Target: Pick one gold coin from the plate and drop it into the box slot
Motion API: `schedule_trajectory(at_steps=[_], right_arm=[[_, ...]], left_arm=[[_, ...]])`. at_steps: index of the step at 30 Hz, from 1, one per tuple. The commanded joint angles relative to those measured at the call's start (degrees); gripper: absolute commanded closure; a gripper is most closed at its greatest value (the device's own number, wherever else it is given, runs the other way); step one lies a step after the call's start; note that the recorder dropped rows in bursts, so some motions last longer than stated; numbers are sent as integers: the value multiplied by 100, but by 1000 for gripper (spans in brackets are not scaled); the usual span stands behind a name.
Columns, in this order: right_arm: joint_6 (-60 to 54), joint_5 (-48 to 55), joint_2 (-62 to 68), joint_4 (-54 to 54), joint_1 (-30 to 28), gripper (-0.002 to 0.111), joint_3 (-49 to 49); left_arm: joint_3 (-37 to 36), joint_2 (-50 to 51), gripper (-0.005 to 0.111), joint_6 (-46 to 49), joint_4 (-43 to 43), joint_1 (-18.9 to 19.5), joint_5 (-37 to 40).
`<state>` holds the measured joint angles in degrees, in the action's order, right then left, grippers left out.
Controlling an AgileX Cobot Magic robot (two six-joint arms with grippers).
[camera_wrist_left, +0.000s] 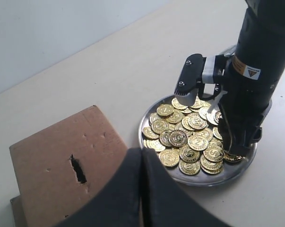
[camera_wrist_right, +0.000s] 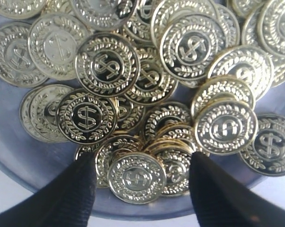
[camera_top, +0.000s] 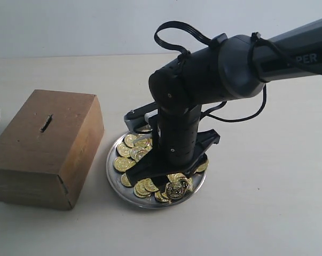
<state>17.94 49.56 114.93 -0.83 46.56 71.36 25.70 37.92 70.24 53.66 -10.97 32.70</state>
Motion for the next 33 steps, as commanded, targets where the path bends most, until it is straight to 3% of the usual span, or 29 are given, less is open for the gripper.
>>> schedule_trajectory(at_steps=[1, 9, 33], right_arm=[[87, 10, -3, -59, 5, 53, 41], [519, -36, -2, -701, 289, 53, 41], [361, 9, 249, -406, 289, 54, 41]], left_arm=[[32, 14, 107, 22, 92, -44, -53], [32, 14, 107, 22, 109, -44, -32], [32, 14, 107, 22, 134, -44, -32]])
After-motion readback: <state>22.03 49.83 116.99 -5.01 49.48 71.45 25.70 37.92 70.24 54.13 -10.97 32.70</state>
